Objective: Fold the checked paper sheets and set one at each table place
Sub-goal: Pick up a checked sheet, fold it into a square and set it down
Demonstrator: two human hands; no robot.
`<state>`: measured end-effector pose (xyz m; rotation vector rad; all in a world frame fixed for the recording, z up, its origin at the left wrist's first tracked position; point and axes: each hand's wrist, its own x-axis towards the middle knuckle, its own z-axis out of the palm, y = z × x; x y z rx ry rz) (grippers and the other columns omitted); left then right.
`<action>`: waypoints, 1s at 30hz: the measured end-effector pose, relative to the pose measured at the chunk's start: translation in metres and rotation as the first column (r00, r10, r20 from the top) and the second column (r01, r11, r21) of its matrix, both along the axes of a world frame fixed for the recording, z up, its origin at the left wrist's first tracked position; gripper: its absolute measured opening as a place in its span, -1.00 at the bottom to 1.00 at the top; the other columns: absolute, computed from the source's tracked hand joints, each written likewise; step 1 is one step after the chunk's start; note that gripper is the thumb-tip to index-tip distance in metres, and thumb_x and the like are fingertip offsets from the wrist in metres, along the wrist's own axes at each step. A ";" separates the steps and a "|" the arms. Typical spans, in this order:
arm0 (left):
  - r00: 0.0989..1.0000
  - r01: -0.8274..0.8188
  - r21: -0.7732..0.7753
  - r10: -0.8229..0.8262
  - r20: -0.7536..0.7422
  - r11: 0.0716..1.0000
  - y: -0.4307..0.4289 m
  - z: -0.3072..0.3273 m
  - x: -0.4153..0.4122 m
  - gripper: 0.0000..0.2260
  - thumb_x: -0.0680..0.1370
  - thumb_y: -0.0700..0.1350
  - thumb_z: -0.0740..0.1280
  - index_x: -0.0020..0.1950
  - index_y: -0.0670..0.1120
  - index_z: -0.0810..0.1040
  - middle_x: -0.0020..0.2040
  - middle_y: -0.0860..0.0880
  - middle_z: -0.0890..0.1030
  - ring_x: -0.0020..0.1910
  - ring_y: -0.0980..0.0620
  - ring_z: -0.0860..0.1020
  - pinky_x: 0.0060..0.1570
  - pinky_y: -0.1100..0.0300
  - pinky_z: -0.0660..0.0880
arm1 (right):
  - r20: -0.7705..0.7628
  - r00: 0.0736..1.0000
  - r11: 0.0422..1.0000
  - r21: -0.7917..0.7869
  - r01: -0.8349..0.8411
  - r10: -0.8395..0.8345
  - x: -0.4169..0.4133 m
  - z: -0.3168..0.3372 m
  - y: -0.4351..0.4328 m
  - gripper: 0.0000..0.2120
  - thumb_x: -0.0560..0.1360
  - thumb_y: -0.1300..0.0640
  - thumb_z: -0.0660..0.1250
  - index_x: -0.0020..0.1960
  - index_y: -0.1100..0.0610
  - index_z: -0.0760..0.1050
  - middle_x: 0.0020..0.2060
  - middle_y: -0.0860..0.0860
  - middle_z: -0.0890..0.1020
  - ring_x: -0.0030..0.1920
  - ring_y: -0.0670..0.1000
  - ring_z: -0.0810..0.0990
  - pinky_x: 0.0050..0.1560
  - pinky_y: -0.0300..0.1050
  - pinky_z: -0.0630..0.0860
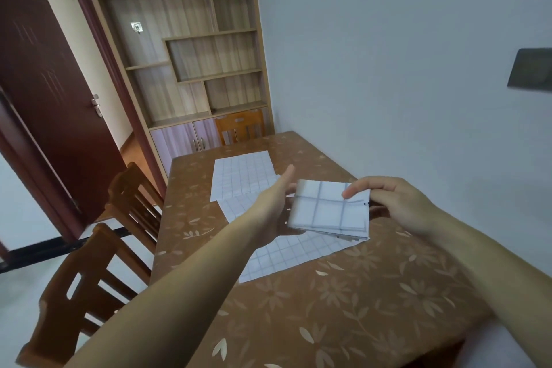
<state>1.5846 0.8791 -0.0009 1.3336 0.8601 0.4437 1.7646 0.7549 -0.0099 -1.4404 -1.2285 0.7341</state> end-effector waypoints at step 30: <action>0.999 -0.046 0.741 0.015 0.049 0.670 -0.011 0.000 0.018 -0.69 0.66 0.01 0.19 -0.19 -0.10 0.53 -0.27 -0.06 0.55 -0.19 -0.12 0.57 -0.23 0.11 0.45 | 0.027 0.996 0.993 0.088 0.078 -0.080 -0.030 -0.005 0.008 -0.69 0.49 -0.06 0.36 -0.40 0.01 0.53 -0.50 -0.13 0.51 -0.44 -0.14 0.48 -0.40 -0.32 0.38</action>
